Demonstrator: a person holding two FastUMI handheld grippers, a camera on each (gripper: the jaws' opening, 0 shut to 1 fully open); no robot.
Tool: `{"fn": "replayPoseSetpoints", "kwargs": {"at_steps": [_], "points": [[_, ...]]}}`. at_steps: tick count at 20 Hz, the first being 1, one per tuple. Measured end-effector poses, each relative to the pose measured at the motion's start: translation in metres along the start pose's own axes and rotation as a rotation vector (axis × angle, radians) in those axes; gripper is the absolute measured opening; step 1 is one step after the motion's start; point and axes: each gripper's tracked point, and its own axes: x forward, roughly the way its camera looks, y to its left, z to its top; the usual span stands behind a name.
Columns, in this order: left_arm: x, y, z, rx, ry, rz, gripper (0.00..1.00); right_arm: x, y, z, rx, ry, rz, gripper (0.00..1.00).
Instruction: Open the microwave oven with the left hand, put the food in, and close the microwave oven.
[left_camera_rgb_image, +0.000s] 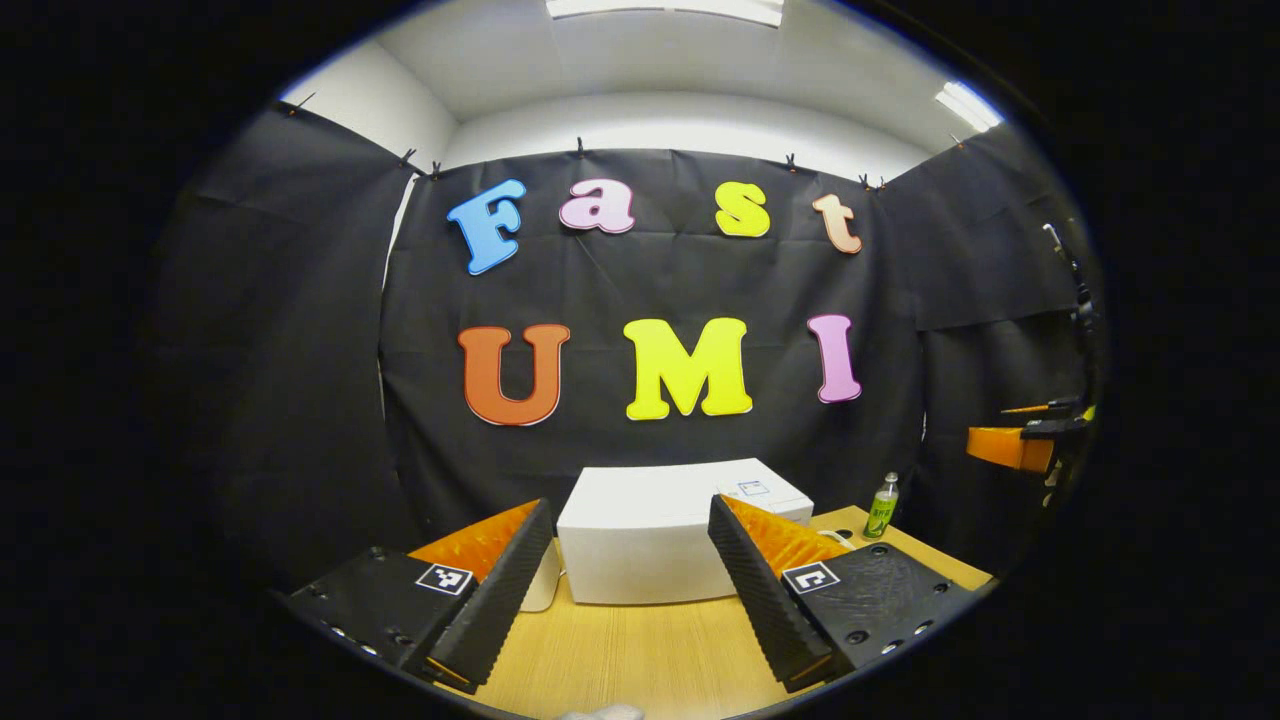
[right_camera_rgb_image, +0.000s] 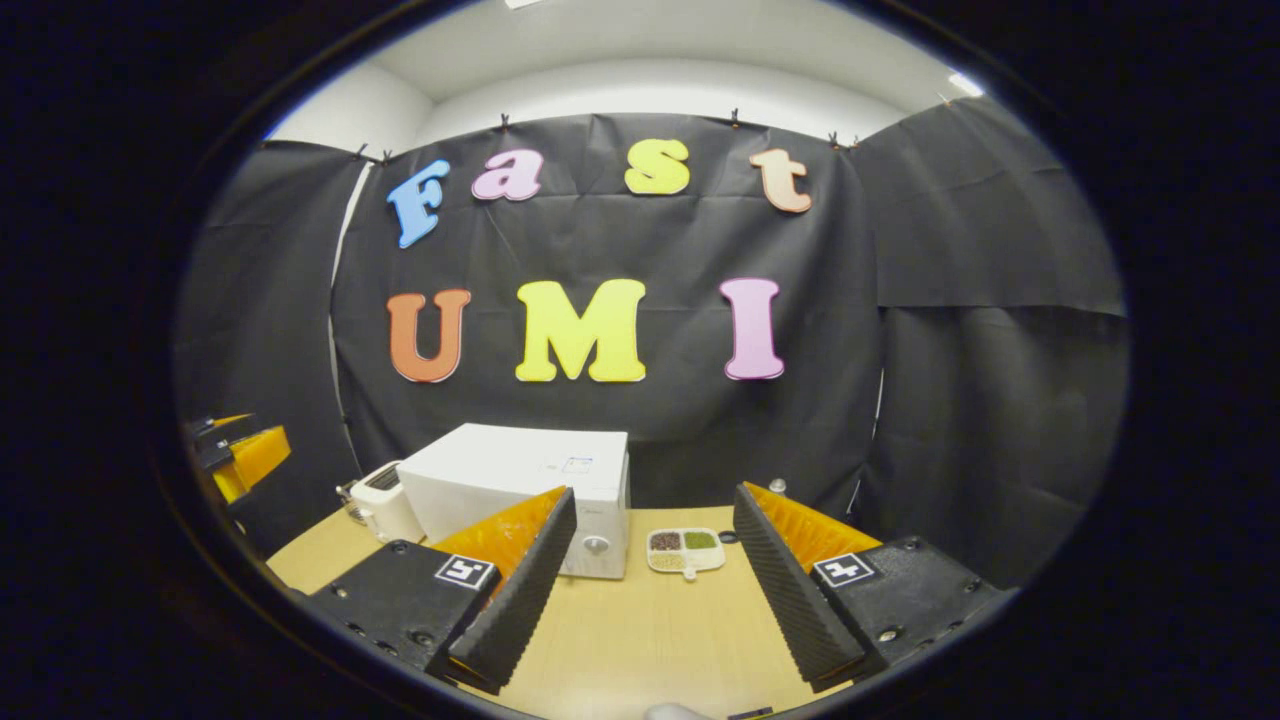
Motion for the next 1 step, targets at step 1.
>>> {"fn": "replayPoseSetpoints", "kwargs": {"at_steps": [1], "points": [[0.0010,-0.0001,0.0003,-0.004,0.001,-0.001,0.96,-0.0016,-0.0024,0.0021,-0.001,-0.008,-0.006,0.92]]}}
